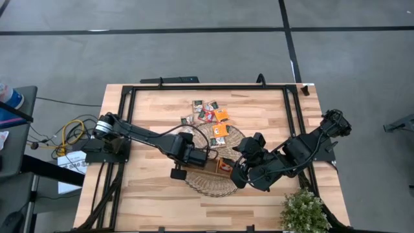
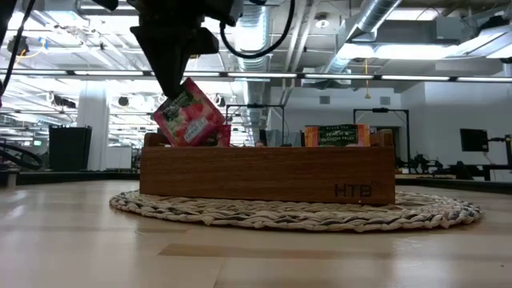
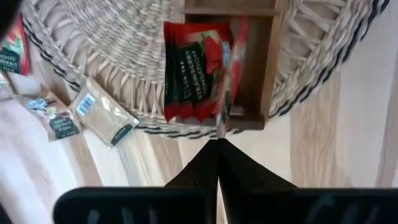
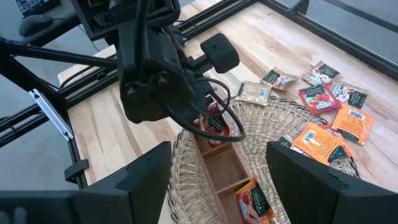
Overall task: Pick & Place Tea
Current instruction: Put the red tea bag into the left section of the wooden organizer
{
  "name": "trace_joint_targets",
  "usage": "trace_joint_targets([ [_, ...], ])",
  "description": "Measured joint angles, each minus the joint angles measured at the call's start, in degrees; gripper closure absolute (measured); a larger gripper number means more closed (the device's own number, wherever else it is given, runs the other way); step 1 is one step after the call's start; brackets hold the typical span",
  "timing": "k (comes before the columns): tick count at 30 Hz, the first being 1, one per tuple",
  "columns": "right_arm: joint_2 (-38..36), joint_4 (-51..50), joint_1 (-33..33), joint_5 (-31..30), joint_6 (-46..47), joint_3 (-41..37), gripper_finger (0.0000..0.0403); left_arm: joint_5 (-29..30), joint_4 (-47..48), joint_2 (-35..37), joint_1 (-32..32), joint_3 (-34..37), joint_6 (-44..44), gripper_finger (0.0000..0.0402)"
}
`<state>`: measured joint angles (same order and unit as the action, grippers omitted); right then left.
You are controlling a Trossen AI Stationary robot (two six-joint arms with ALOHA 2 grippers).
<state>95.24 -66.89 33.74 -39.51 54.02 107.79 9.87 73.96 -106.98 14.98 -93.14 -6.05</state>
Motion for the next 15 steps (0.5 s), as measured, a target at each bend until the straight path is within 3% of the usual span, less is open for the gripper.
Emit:
trace_joint_targets([
  [15,0.0,0.0,0.0,-1.0,0.0,0.0,0.0148,-0.8,-1.1,0.0,-0.1,0.0,2.4,0.0401],
])
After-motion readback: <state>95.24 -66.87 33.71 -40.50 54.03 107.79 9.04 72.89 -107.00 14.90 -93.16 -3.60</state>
